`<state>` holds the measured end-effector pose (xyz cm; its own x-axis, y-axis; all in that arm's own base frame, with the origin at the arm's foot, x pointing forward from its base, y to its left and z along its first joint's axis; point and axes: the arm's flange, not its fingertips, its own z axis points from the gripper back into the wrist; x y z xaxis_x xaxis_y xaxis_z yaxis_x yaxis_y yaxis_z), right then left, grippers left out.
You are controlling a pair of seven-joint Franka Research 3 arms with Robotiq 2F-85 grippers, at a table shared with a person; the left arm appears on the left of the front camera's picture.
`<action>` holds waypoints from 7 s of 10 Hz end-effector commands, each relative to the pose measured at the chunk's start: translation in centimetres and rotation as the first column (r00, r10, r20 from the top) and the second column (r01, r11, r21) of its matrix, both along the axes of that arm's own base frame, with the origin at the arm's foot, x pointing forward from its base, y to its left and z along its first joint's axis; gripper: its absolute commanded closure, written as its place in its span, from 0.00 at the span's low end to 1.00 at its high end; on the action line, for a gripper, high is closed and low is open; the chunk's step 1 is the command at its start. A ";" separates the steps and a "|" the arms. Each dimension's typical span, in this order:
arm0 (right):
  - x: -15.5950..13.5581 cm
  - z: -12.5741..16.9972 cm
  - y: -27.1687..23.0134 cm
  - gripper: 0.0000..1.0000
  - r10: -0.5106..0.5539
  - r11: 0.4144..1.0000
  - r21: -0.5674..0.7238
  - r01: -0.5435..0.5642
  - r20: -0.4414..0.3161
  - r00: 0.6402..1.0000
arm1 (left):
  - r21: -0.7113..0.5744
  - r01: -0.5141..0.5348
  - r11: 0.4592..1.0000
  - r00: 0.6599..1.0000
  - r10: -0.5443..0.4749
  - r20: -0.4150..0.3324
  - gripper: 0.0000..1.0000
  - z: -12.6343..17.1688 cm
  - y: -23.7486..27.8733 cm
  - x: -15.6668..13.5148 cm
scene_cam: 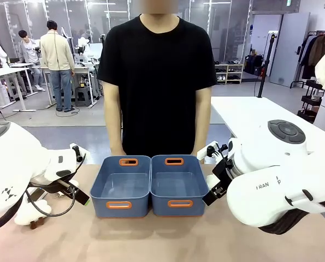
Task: Sort the digital clocks into the basket.
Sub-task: Pick up the Digital clock from the table and place it into the empty Plastic storage basket.
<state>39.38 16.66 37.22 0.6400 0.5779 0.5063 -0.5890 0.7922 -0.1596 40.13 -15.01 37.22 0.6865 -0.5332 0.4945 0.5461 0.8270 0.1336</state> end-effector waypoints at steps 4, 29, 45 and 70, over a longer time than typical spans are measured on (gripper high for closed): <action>3.0 8.2 -3.3 0.00 0.067 0.966 0.259 -0.010 -0.212 0.975 | -0.288 0.049 0.956 0.972 -0.113 -0.207 0.00 9.1 3.6 2.8; -11.5 4.4 -42.4 0.00 -0.089 0.227 0.860 0.458 -0.450 0.889 | -0.966 -0.180 0.186 0.983 0.009 -0.181 0.00 7.3 44.0 -16.7; -11.5 4.4 -42.4 0.00 -0.089 0.227 0.860 0.458 -0.450 0.889 | -0.916 -0.183 0.358 0.982 0.112 -0.152 0.00 10.6 42.8 -14.1; -11.5 4.4 -42.4 0.00 -0.089 0.227 0.860 0.458 -0.450 0.889 | 0.144 -0.212 0.967 0.904 0.249 -0.347 0.00 2.1 17.7 14.5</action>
<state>28.12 -25.62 41.54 0.8408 -0.4289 0.3301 -0.1604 0.3850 0.9089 53.12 2.69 39.86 0.9009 -0.4094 0.1440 0.4090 0.9119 0.0342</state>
